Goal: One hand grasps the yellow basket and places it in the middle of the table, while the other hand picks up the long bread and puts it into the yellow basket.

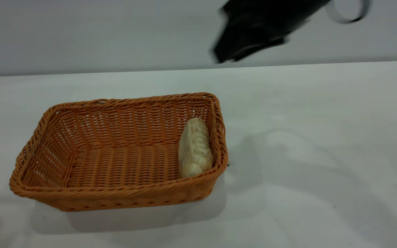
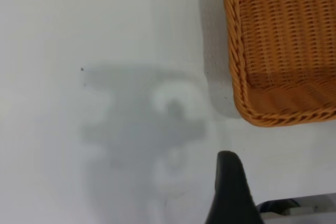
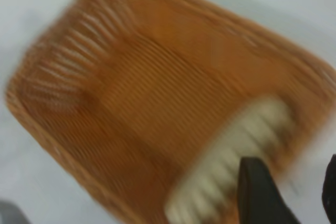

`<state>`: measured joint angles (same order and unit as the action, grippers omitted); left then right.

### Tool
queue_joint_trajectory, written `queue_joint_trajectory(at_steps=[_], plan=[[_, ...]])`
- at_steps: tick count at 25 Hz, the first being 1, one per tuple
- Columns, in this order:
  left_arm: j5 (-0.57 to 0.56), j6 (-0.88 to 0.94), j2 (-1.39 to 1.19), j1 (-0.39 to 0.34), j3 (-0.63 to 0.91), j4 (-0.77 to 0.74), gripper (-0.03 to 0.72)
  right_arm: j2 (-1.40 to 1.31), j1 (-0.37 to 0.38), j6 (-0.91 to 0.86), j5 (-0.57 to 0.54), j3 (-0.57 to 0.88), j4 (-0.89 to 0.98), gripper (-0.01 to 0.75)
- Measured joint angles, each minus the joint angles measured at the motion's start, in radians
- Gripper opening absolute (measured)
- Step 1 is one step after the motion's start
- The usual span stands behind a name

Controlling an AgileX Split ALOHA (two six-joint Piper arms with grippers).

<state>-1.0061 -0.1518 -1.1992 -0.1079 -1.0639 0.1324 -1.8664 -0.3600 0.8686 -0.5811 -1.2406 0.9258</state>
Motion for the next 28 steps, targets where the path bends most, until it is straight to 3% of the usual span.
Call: queue_joint_trajectory(at_steps=[6,12,18,28], plan=[[-0.061,0.009,0.115,0.000,0.000,-0.017,0.537,0.103,0.129,-0.486,-0.277,-0.018,-0.485,0.317],[-0.157,0.021,0.245,0.000,0.000,-0.036,0.537,0.207,0.172,-0.625,-0.499,-0.018,-0.711,0.246],[-0.162,0.044,0.369,0.000,0.000,-0.058,0.537,0.351,0.172,-0.714,-0.625,-0.018,-0.844,0.211],[-0.162,0.067,0.626,0.000,0.000,-0.077,0.537,0.668,0.172,-0.759,-0.652,-0.018,-0.878,0.216]])
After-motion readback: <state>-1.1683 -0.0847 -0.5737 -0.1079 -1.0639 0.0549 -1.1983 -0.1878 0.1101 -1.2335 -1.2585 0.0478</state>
